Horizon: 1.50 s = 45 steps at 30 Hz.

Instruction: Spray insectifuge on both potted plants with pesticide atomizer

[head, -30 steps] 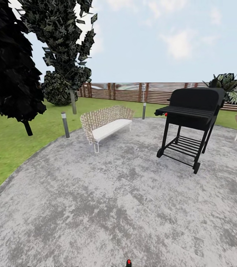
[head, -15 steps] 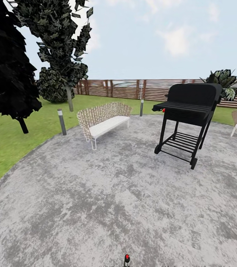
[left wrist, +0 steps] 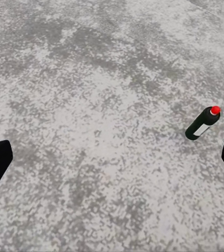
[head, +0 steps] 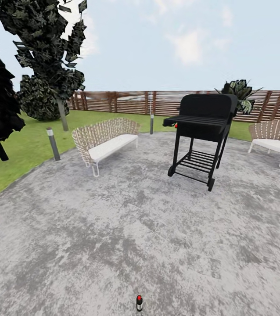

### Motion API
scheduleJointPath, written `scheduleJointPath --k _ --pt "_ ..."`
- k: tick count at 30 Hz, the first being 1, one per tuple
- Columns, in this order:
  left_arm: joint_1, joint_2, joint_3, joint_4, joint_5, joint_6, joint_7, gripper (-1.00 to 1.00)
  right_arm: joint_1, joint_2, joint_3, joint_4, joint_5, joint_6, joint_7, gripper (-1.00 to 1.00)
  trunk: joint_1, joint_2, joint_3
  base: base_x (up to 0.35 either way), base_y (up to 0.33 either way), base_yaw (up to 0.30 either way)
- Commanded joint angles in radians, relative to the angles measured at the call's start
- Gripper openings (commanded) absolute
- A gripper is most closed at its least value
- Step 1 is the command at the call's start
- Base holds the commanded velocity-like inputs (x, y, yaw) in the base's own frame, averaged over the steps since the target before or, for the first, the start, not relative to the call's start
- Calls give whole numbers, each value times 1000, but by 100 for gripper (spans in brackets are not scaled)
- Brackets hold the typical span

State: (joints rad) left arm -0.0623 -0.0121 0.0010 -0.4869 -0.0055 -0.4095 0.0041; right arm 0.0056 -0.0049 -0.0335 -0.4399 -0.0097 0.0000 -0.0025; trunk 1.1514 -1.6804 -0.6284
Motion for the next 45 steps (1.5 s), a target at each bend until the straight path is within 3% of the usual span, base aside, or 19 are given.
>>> scheduleJointPath --k 1,19,32,45 --pt "-1 0 0 1 -1 -3 0 100 1 0 -2 -2 -1 0 0 100 4 -8 -5 0 0 -249" --pt "-1 0 0 1 -1 -3 0 100 1 0 -2 -2 -1 0 -1 100 73 -134 -79 0 0 -249" --pt "-1 0 -1 1 -1 -3 0 100 1 1 -2 -2 0 0 0 100 73 -134 -89 0 7 -187" --pt "-1 0 0 1 -1 -3 0 100 1 2 -2 -2 0 0 0 100 73 -134 -90 0 277 -129"
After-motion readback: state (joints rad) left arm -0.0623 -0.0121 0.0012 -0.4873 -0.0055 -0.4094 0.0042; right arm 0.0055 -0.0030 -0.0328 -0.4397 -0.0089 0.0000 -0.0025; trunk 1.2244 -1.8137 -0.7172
